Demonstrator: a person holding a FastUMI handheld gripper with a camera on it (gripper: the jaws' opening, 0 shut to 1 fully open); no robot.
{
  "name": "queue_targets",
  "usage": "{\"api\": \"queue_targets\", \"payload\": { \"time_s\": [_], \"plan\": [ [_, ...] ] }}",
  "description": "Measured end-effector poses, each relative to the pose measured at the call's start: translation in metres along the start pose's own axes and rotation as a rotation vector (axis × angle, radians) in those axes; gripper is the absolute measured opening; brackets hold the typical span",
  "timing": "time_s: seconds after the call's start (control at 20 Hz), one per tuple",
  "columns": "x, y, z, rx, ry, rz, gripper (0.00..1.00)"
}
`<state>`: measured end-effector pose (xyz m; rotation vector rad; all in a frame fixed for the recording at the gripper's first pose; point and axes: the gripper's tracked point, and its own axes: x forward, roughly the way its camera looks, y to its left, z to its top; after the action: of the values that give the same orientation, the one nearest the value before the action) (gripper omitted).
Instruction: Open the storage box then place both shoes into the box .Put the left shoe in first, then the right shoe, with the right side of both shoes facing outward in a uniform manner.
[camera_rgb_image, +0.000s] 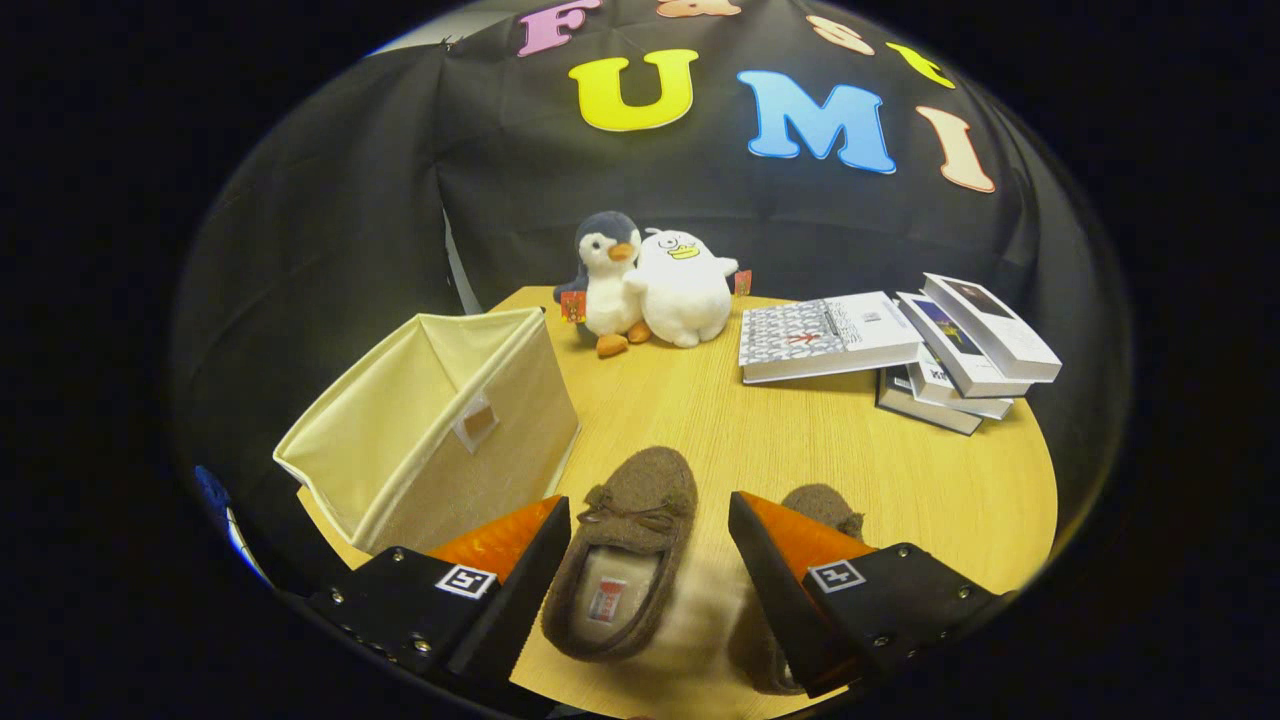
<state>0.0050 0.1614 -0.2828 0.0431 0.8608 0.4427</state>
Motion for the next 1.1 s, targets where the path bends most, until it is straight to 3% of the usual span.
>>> {"api": "queue_targets", "payload": {
  "time_s": [0.45, 0.55, 0.65, 0.85, 0.95, 1.0, 1.1],
  "plan": [
    [0.028, -0.012, -0.059, -0.036, 0.158, -0.023, 0.98],
    [0.034, -0.014, -0.069, -0.020, 0.191, -0.031, 0.93],
    [0.039, -0.014, -0.078, 0.014, 0.228, -0.034, 0.80],
    [0.042, -0.001, -0.081, 0.134, 0.268, -0.010, 0.35],
    [0.042, -0.006, -0.080, 0.171, 0.277, -0.050, 0.11],
    [0.043, -0.005, -0.079, 0.185, 0.276, -0.045, 0.06],
    [0.038, 0.000, -0.073, 0.227, 0.270, -0.030, 0.06]
  ]
}}
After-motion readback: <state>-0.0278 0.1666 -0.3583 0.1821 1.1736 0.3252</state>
